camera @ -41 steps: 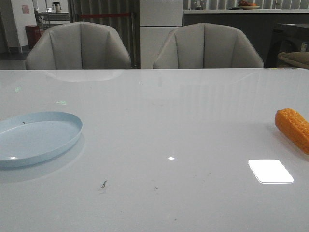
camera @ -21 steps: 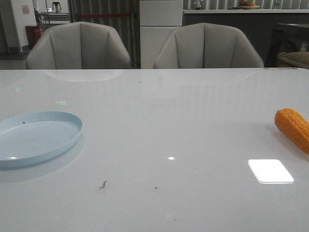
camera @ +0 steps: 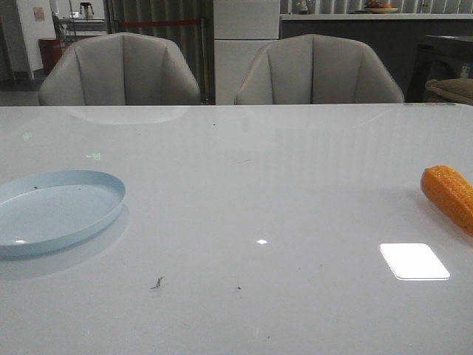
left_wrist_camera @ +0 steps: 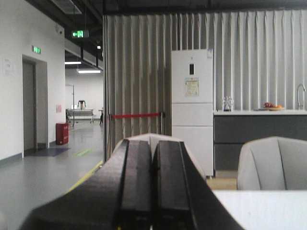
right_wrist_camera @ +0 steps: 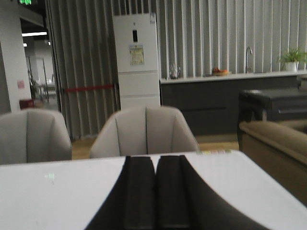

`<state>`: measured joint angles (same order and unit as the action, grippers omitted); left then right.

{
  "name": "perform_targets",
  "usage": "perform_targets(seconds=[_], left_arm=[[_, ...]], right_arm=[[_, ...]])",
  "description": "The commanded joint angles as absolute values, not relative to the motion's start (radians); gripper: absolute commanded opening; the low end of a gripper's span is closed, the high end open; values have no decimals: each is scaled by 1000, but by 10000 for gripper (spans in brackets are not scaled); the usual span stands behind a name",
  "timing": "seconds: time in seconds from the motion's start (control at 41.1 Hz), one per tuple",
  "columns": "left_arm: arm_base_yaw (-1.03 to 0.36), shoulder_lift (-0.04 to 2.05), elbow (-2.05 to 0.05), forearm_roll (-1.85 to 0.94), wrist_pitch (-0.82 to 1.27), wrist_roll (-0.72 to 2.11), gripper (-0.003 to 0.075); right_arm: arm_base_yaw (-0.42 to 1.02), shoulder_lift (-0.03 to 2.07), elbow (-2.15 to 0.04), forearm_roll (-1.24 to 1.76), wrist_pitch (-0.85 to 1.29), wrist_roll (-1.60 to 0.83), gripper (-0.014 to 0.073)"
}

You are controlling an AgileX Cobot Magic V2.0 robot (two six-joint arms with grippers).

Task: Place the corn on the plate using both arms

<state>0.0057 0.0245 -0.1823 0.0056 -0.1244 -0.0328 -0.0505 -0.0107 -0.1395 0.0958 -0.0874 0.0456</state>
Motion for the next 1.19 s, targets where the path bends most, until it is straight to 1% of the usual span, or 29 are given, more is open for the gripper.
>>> perform_targets(seconds=[0.0, 0.122, 0.219, 0.317, 0.438, 0.56, 0.706, 0.877, 0.95, 1.023, 1.072, 1.096, 1.169], left_arm=[[5, 103, -337, 34, -155, -37, 90], [5, 240, -493, 84, -151, -37, 90], [5, 390, -624, 81, -151, -37, 90], [5, 536, -720, 81, -151, -37, 90], [5, 668, -732, 35, -143, -37, 90], [5, 779, -732, -44, -11, -37, 90], [5, 843, -732, -44, 102, -37, 90], [5, 893, -732, -44, 188, -37, 93], [5, 908, -732, -44, 218, -37, 113], [5, 917, -732, -44, 244, -37, 165], [5, 923, -732, -42, 261, -37, 221], [5, 929, -732, -37, 270, -37, 260], [5, 942, -732, -27, 298, -37, 387]], right_arm=[[-54, 23, -337, 97, -88, 55, 66], [-54, 168, -534, 97, -63, 55, 66], [-54, 350, -680, 97, -71, 55, 66], [-54, 521, -763, 97, -71, 55, 66], [-54, 675, -772, 98, -35, 55, 66], [-54, 791, -772, 140, 93, 64, 66], [-49, 836, -772, 255, 248, 69, 71], [-49, 888, -772, 251, 365, 69, 76], [-49, 915, -772, 212, 405, 68, 134], [-49, 939, -772, 171, 435, 68, 243], [-49, 955, -772, 149, 451, 68, 335], [-49, 959, -772, 143, 455, 68, 385], [-49, 972, -772, 141, 456, 68, 472]])
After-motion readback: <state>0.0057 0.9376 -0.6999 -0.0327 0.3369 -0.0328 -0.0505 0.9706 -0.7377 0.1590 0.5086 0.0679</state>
